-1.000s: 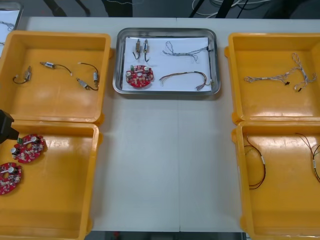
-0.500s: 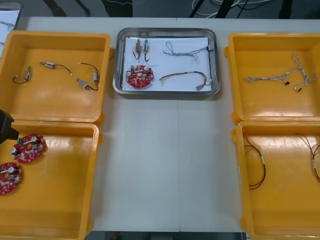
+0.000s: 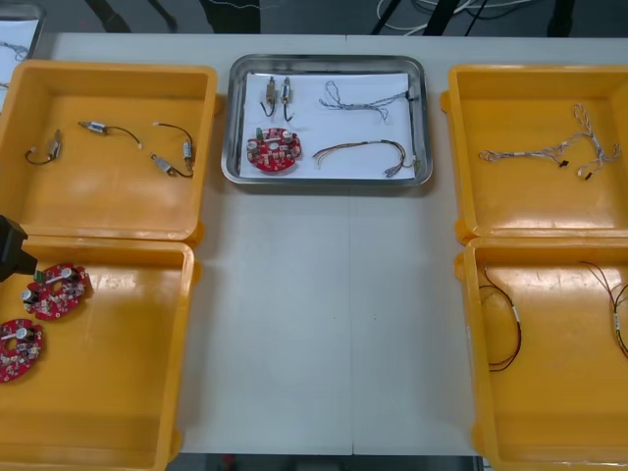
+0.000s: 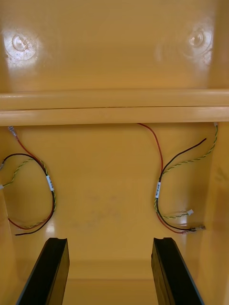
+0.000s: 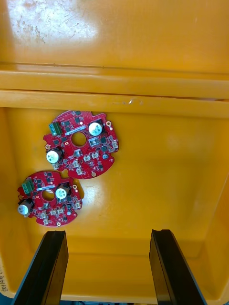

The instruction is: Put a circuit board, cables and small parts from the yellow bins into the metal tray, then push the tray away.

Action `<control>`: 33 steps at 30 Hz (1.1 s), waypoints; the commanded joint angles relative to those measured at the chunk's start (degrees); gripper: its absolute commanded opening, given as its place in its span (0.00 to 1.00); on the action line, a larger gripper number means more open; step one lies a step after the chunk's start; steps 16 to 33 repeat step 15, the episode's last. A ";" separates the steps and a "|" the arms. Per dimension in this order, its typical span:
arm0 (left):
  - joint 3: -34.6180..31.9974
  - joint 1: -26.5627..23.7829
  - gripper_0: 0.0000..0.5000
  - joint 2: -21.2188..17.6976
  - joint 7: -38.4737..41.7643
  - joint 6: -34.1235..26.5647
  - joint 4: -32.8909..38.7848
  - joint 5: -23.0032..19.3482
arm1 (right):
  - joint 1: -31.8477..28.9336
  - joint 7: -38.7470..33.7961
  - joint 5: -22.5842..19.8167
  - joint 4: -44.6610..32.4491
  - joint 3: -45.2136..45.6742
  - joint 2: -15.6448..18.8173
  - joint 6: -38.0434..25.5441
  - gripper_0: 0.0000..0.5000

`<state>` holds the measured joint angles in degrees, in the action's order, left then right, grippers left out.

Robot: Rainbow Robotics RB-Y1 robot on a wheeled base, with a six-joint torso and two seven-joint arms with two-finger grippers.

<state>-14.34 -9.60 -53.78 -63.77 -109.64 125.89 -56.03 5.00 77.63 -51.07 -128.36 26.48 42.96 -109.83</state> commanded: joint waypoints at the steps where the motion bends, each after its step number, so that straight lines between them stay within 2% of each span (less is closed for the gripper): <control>1: -1.84 1.17 1.00 -2.74 -4.35 -0.36 1.56 0.49 | -0.95 -0.20 -0.44 -1.54 1.73 -0.42 -0.17 1.00; 33: -1.84 1.17 1.00 -2.74 -4.35 -0.36 1.56 0.49 | -0.95 -0.20 -0.44 -1.54 1.73 -0.42 -0.17 1.00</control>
